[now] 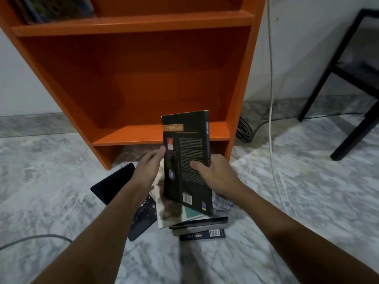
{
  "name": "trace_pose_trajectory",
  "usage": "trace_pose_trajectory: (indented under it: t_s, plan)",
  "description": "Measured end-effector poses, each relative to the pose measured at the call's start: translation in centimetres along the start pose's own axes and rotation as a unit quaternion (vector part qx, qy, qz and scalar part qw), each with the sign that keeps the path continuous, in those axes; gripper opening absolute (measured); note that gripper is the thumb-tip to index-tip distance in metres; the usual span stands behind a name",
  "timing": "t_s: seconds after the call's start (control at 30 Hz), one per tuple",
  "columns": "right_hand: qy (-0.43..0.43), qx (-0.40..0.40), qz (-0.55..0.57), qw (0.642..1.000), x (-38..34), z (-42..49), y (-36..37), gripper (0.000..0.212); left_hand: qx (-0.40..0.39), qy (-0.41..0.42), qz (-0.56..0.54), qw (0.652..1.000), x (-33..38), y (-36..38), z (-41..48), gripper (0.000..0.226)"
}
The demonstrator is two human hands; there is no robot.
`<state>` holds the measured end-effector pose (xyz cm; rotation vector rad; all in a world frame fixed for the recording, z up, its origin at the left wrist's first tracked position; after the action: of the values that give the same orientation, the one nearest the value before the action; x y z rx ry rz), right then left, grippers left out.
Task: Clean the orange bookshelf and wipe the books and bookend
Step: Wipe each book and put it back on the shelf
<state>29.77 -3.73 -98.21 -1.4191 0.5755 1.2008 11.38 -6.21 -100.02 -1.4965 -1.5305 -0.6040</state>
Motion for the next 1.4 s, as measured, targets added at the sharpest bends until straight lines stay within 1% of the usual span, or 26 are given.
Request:
trace_pose_trajectory:
  t_s: [0.03, 0.1, 0.17, 0.2, 0.23, 0.27, 0.3, 0.33, 0.37, 0.4, 0.47, 0.57, 0.67, 0.73, 0.8, 0.83, 0.93, 0.97, 1.03, 1.1, 1.13, 1.2, 1.3, 1.33, 1.37, 1.4]
  plan:
    - [-0.024, 0.012, -0.086, 0.996, -1.3, 0.1, -0.2, 0.021, -0.043, 0.018, -0.025, 0.999, 1.6, 0.9, -0.9, 0.046]
    - [-0.071, 0.024, -0.221, 0.972, -4.4, -0.1, 0.2, 0.028, -0.147, 0.033, -0.078, 0.985, 4.0, 2.9, -2.4, 0.060]
    - [-0.107, 0.020, -0.286, 0.952, -6.6, -0.3, 1.7, 0.030, -0.210, 0.033, -0.119, 0.970, 5.1, 3.5, -3.2, 0.075]
    - [-0.114, 0.016, -0.302, 0.946, -7.1, -0.3, 2.4, 0.030, -0.218, 0.023, -0.127, 0.967, 5.1, 3.2, -3.1, 0.086]
    - [-0.120, 0.011, -0.313, 0.942, -7.3, -0.3, 3.2, 0.030, -0.210, 0.016, -0.128, 0.969, 5.1, 2.9, -3.0, 0.095]
    - [-0.124, 0.001, -0.320, 0.939, -7.2, -0.2, 4.0, 0.029, -0.196, 0.020, -0.123, 0.973, 5.0, 2.6, -2.9, 0.093]
    - [-0.131, -0.009, -0.323, 0.937, -7.1, -0.1, 4.8, 0.028, -0.173, 0.034, -0.120, 0.977, 5.0, 2.0, -2.9, 0.075]
    - [-0.147, -0.013, -0.323, 0.935, -7.3, -0.1, 5.5, 0.027, -0.137, 0.044, -0.135, 0.980, 4.8, 1.3, -2.6, 0.049]
    - [-0.170, -0.016, -0.316, 0.933, -7.5, -0.1, 6.2, 0.026, -0.095, 0.038, -0.169, 0.980, 4.2, 0.3, -2.1, 0.029]
    - [-0.196, -0.021, -0.300, 0.933, -7.8, -0.2, 6.9, 0.028, -0.057, 0.018, -0.214, 0.975, 3.1, -0.8, -1.7, 0.024]
    - [-0.227, -0.044, -0.250, 0.940, -7.6, -0.6, 8.0, 0.035, -0.016, -0.016, -0.271, 0.962, 1.0, -2.3, -0.9, 0.026]
    - [-0.227, -0.089, -0.122, 0.962, -5.9, -1.1, 8.0, 0.039, 0.008, -0.055, -0.273, 0.960, -1.6, -3.6, -0.2, 0.026]
    - [-0.234, -0.077, -0.020, 0.969, -5.8, -1.7, 6.9, 0.037, 0.002, -0.087, -0.307, 0.948, -3.0, -3.8, 0.0, 0.026]
    - [-0.222, -0.086, -0.007, 0.971, -6.1, -2.0, 7.5, 0.035, -0.015, -0.111, -0.327, 0.938, -3.6, -3.2, -0.1, 0.030]
    - [-0.204, -0.110, -0.045, 0.972, -5.2, -2.0, 9.3, 0.039, -0.024, -0.126, -0.328, 0.936, -4.0, -2.6, 0.1, 0.031]
    - [-0.194, -0.115, -0.094, 0.970, -4.1, -1.9, 10.0, 0.042, -0.022, -0.124, -0.326, 0.937, -4.2, -2.5, 0.2, 0.031]
    - [-0.183, -0.067, -0.285, 0.938, 0.0, -2.0, 9.9, 0.052, -0.017, -0.120, -0.311, 0.943, -4.3, -2.4, 0.4, 0.026]
    - [-0.188, -0.060, -0.306, 0.931, 0.9, -2.3, 9.8, 0.057, -0.012, -0.120, -0.313, 0.942, -4.4, -2.5, 0.6, 0.024]
    - [-0.205, -0.090, -0.283, 0.932, 1.7, -3.2, 11.0, 0.065, -0.007, -0.123, -0.322, 0.939, -4.8, -2.6, 0.9, 0.023]
    - [-0.225, -0.105, -0.255, 0.935, 1.4, -4.1, 12.7, 0.062, -0.004, -0.120, -0.309, 0.943, -5.1, -2.4, 1.1, 0.024]
    - [-0.236, -0.093, -0.247, 0.935, 1.0, -4.1, 13.2, 0.056, -0.004, -0.118, -0.301, 0.946, -5.3, -2.3, 1.2, 0.024]
    - [-0.259, -0.026, -0.265, 0.929, 0.1, -3.1, 13.0, 0.044, -0.017, -0.121, -0.295, 0.948, -5.4, -2.1, 1.1, 0.026]
    - [-0.160, 0.048, -0.147, 0.975, 2.0, 0.6, 9.8, 0.032, -0.026, -0.121, -0.276, 0.953, -5.8, -2.4, 1.3, 0.026]
    - [-0.102, 0.073, -0.125, 0.984, 4.1, 2.0, 8.4, 0.029, -0.021, -0.117, -0.272, 0.955, -6.1, -2.7, 1.3, 0.023]
    - [-0.059, 0.092, -0.134, 0.985, 5.6, 3.1, 6.9, 0.030, -0.020, -0.112, -0.273, 0.955, -6.3, -3.0, 1.3, 0.022]
    - [-0.013, 0.110, -0.115, 0.987, 6.9, 3.8, 5.6, 0.031, -0.020, -0.111, -0.274, 0.955, -6.4, -3.1, 1.2, 0.021]
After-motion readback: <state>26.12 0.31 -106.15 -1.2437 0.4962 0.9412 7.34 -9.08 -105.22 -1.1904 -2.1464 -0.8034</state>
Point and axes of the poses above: each hand's wrist, its own z-axis towards the middle knuckle, its own y-axis out of the palm, x = y × z, the point moved 10 cm from there along z, towards the middle knuckle, and after that the axes turned 10 degrees about -y, right-handed, at the moved point
